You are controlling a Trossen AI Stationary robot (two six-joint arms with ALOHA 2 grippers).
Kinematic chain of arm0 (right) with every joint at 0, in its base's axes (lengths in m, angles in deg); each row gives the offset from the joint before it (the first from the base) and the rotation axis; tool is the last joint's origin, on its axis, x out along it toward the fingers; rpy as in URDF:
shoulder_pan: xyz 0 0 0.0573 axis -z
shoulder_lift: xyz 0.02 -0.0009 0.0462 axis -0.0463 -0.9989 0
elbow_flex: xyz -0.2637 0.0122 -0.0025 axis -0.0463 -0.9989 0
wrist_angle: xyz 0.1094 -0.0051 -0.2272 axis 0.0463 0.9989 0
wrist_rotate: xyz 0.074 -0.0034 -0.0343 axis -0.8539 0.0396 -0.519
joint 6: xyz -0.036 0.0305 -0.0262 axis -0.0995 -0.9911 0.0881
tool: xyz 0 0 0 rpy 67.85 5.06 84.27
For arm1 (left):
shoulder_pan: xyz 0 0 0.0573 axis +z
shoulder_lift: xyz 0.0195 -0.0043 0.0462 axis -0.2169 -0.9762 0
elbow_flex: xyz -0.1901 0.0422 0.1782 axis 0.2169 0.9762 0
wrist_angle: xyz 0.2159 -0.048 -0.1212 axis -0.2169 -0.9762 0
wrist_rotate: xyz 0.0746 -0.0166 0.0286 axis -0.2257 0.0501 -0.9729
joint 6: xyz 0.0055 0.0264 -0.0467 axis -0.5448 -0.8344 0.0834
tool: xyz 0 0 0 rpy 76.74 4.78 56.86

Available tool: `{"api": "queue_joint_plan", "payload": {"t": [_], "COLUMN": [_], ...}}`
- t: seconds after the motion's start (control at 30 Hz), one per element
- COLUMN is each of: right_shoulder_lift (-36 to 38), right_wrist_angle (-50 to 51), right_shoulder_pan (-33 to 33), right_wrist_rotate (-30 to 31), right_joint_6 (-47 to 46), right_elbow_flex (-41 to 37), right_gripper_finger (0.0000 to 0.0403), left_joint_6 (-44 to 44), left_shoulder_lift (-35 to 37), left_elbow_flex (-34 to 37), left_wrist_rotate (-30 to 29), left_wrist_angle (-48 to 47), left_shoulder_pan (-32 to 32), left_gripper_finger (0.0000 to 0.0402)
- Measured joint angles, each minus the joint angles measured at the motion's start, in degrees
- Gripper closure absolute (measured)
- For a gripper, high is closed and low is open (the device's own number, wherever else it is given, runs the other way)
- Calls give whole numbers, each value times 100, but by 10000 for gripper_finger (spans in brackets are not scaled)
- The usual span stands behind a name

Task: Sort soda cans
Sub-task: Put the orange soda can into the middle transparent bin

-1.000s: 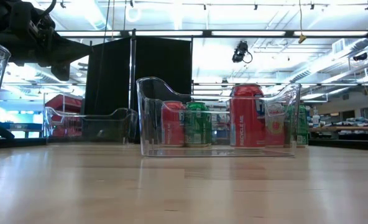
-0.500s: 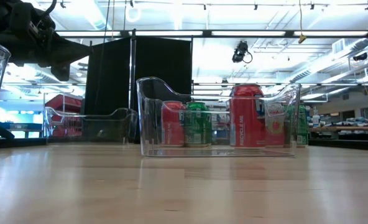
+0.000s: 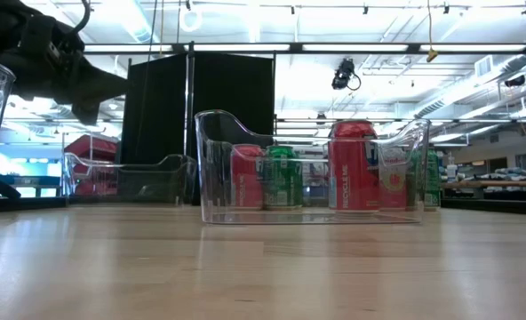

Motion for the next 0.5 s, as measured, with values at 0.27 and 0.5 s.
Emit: {"api": "queue_joint_plan", "payload": {"t": [0.27,0.5], "right_shoulder_lift": [-8,-9], "right_wrist_angle": [724,1386], "right_shoulder_pan": [1069,2263], "right_wrist_rotate": [-82,307], "right_joint_6": [1232,2345], "right_elbow_flex": [718,1885], "right_gripper_finger": [140,140], "left_joint_6": [359,432], "left_shoulder_lift": [-450,-852], "left_elbow_flex": [0,0], "left_wrist_rotate": [-22,-15], "left_wrist_angle": [199,542], "left_shoulder_pan": [0,2], "left_gripper_finger": [400,399]}}
